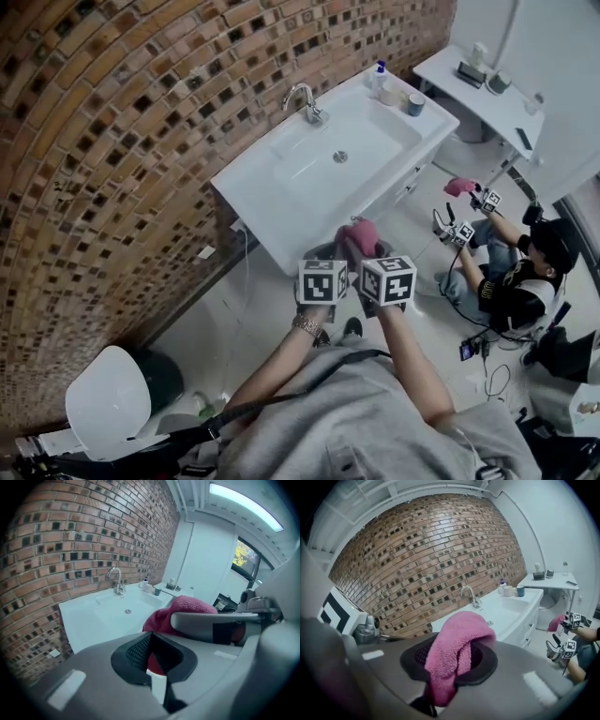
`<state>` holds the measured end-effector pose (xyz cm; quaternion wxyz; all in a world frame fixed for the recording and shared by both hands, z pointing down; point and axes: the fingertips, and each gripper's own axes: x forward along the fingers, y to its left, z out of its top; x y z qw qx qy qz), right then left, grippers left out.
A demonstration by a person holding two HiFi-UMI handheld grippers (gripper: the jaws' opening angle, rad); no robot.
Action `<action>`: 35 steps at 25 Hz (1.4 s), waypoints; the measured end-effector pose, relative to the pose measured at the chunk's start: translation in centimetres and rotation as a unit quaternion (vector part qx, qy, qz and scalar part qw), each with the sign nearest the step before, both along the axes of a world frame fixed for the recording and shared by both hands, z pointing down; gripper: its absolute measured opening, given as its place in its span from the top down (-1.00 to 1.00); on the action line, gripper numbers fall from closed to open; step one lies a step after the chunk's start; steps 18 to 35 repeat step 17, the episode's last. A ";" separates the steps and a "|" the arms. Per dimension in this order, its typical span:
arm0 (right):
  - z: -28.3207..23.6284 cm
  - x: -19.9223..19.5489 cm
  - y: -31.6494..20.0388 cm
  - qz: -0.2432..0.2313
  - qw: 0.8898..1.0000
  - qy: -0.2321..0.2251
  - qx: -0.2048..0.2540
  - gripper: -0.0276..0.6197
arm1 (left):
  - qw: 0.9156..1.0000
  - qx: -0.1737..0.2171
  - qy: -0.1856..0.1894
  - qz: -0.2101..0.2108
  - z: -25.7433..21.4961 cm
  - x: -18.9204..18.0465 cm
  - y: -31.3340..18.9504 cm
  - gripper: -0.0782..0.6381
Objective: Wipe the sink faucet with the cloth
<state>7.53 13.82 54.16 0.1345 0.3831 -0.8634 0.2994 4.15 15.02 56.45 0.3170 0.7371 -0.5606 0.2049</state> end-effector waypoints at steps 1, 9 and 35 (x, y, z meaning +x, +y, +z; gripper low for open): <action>-0.4 -0.1 0.3 -0.001 1.000 0.004 0.003 0.69 | 1.000 0.001 0.001 -0.003 -0.2 -0.2 0.2 0.74; -0.6 -2.9 3.0 -0.029 0.999 0.030 0.008 0.70 | 1.000 0.007 0.003 -0.019 -0.8 -2.3 2.2 0.75; -0.8 -4.5 3.1 -0.033 0.999 0.024 0.022 0.70 | 0.999 0.026 -0.001 -0.026 -1.1 -3.9 2.8 0.75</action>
